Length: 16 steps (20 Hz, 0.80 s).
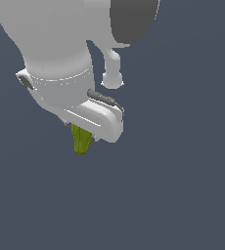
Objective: Pick up the object and move it to a goal position.
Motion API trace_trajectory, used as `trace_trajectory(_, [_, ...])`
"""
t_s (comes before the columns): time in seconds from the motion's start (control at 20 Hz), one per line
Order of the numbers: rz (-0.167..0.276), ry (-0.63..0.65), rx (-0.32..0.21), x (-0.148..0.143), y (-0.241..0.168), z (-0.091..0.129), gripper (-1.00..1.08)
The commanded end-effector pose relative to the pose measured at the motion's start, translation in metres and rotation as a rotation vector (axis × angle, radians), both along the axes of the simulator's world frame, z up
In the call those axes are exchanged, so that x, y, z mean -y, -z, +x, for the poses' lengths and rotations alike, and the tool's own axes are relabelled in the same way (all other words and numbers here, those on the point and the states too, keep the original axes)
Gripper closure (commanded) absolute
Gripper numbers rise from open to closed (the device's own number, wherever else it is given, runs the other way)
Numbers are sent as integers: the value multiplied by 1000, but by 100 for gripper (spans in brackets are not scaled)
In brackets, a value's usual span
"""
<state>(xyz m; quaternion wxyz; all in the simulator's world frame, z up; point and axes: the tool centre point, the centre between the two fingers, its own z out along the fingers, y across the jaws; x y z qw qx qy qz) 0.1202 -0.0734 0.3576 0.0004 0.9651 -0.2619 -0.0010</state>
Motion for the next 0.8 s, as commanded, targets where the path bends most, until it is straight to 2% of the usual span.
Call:
trace_trajectory(0.0, [0, 0, 2, 3, -10, 3, 108])
trace_trajectory(0.75, [0, 0, 2, 9, -28, 9, 108])
